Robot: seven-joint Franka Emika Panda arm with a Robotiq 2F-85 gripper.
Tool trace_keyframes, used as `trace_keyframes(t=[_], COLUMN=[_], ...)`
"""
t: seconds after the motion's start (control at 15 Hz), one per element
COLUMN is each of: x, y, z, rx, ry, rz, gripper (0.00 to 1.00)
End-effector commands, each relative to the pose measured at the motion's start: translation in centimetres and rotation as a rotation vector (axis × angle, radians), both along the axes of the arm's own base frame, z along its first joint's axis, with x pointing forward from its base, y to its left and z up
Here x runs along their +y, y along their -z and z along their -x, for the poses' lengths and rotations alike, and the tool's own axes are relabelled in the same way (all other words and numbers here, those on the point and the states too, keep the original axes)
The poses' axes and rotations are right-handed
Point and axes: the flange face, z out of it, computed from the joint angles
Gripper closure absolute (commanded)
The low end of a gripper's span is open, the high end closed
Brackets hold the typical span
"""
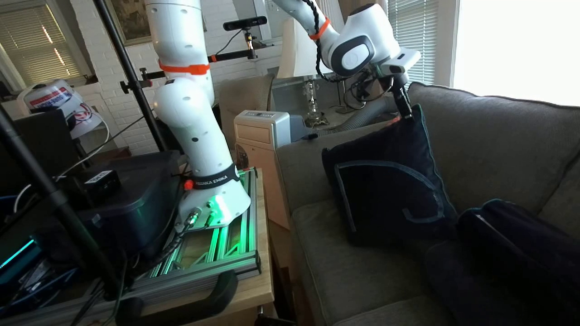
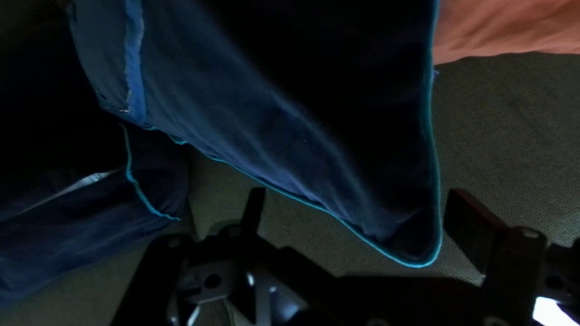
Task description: Move the left black pillow to the right
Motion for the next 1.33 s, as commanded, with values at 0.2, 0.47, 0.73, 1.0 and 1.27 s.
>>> trace_keyframes(t=[0.2, 0.47, 0.73, 1.0, 1.27], x=[2.7, 3.1, 3.3, 3.3, 2.9], y=[2.1, 2.7, 2.9, 3.6, 4.3], z=[-2.7, -3.8, -4.8, -5.2, -5.4], rx=[-0.056, -0.071, -0.089, -0.096, -0.079], ry=[-0.097, -0.231, -0.333, -0.384, -0.406], rz=[0.027, 0.104, 0.164, 0.191, 0.214], gripper=[0.0, 0.0, 0.0, 0.44, 0.76])
